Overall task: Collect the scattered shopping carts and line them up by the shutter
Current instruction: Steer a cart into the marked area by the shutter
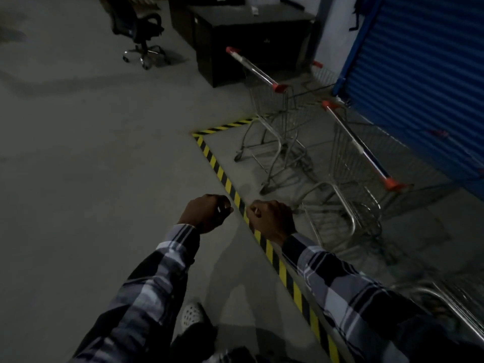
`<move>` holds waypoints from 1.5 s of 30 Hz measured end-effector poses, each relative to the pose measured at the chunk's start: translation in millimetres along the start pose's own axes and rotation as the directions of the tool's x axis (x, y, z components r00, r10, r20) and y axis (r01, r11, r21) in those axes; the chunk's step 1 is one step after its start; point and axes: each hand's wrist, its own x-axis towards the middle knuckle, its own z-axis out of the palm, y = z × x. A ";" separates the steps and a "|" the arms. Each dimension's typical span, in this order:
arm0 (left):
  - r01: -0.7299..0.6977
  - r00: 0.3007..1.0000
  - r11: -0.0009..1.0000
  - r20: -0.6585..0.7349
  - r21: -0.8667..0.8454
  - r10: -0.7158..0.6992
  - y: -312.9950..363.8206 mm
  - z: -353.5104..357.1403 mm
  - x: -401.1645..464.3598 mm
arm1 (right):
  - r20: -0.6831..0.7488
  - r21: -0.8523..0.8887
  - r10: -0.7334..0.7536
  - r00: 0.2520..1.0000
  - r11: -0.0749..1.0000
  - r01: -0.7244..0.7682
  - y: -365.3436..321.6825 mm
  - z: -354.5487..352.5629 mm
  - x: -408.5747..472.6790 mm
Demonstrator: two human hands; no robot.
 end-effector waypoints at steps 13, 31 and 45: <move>-0.283 0.948 0.959 0.159 0.015 0.277 -152.9 -155.1 282.2 | 0.142 0.032 0.357 0.923 0.930 -0.365 -20.5 42.4 339.0; -0.602 0.799 0.770 0.147 0.212 0.584 -258.6 -293.7 712.0 | -0.477 0.029 0.572 0.667 0.769 -0.639 45.6 64.0 673.0; -0.848 0.529 0.434 0.415 0.306 0.741 -275.6 -293.9 928.1 | -0.232 -0.120 0.876 0.423 0.405 -0.906 81.3 91.2 787.2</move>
